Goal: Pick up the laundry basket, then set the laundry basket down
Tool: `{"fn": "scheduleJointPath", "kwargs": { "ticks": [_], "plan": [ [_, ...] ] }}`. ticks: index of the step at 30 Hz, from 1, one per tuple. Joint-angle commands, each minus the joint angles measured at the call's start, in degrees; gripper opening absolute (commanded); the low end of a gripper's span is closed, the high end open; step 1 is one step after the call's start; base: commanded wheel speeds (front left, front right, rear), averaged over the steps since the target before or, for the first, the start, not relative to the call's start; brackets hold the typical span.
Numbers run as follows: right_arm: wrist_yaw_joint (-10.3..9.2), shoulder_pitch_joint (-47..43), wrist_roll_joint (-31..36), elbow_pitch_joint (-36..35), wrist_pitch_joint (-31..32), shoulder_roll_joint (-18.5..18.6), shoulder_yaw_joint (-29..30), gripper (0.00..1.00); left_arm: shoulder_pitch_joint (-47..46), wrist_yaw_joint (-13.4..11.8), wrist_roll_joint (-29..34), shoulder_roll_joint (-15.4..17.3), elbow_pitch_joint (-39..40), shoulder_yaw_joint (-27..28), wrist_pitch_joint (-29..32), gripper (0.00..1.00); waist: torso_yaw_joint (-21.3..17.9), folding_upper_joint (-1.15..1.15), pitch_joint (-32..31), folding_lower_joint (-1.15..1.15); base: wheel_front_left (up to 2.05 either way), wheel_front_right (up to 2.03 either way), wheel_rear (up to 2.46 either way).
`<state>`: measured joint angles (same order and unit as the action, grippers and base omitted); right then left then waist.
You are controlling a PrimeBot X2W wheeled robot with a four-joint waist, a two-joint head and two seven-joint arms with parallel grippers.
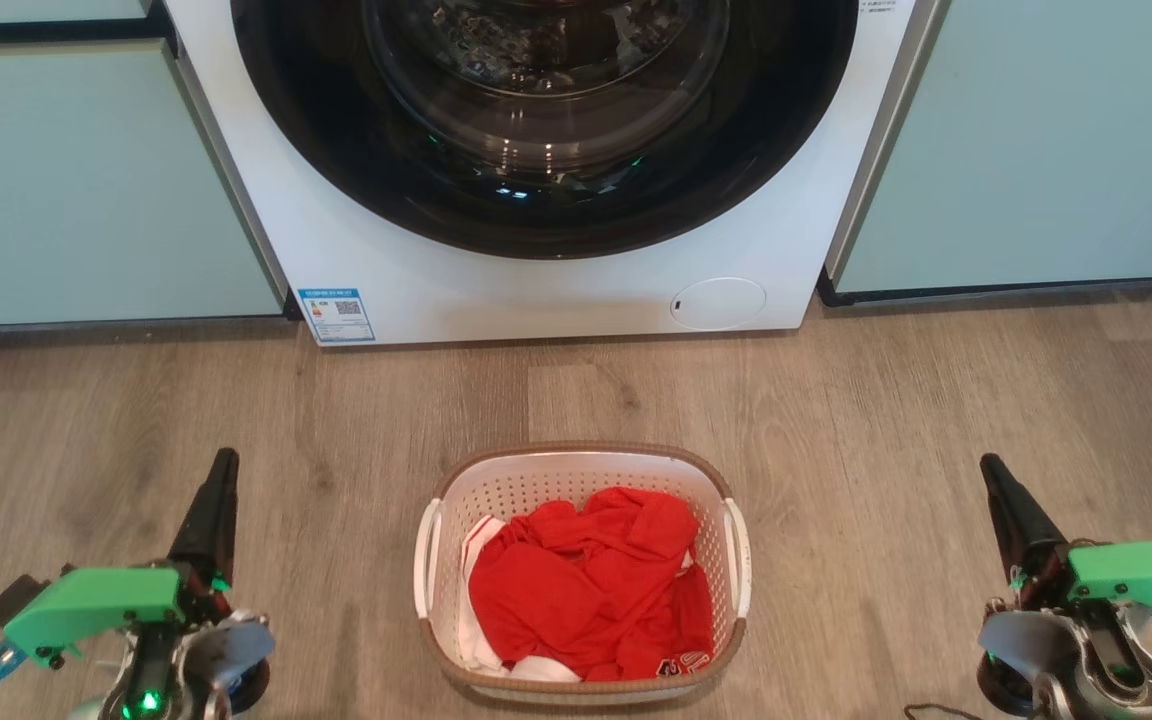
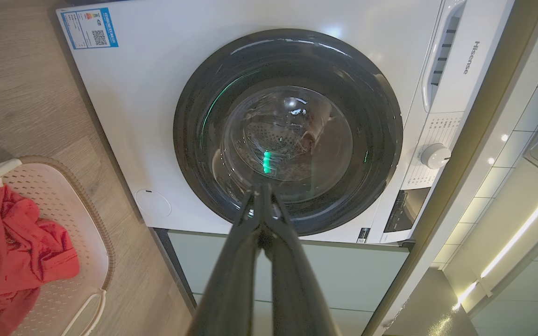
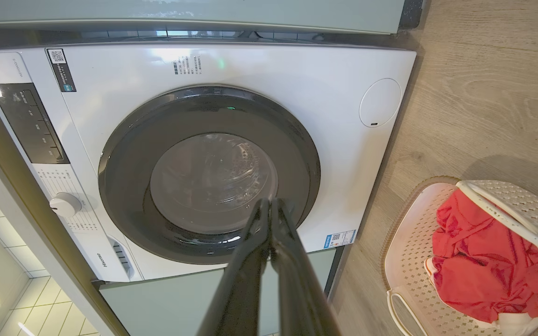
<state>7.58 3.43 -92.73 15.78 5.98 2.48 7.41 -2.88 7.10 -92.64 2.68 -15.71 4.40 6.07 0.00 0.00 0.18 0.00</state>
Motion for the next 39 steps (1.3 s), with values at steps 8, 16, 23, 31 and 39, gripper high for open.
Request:
{"fn": "scheduleJointPath", "kwargs": {
  "ticks": [8, 16, 23, 31, 39],
  "plan": [
    [-0.09, 2.75, 0.51, -1.76, 0.44, 0.50, -0.96, 0.00, -3.31, 0.39, 0.48, 0.24, 1.66, 2.13, 0.42, 0.00, 0.00, 0.00, 0.00, 0.00, 0.00, 0.00, 0.00],
    [-0.09, 2.75, 0.52, -1.76, 0.46, 0.48, -0.95, 0.00, -3.31, 0.39, 0.49, 0.24, 1.66, 2.13, 0.43, 0.00, 0.00, 0.00, 0.00, 0.00, 0.00, 0.00, 0.00],
    [-0.09, 2.75, 0.53, -1.76, 0.47, 0.47, -0.93, 0.00, -3.32, 0.39, 0.50, 0.23, 1.66, 2.14, 0.43, 0.00, 0.00, 0.00, 0.00, 0.00, 0.00, 0.00, 0.00],
    [-0.09, 2.75, 0.54, -1.76, 0.48, 0.47, -0.92, 0.00, -3.32, 0.39, 0.50, 0.23, 1.66, 2.15, 0.44, 0.00, 0.00, 0.00, 0.00, 0.00, 0.00, 0.00, 0.00],
    [-0.09, 2.75, 0.55, -1.76, 0.49, 0.46, -0.91, 0.00, -3.32, 0.39, 0.50, 0.23, 1.66, 2.15, 0.44, 0.00, 0.00, 0.00, 0.00, 0.00, 0.00, 0.00, 0.00]
  ]
}}
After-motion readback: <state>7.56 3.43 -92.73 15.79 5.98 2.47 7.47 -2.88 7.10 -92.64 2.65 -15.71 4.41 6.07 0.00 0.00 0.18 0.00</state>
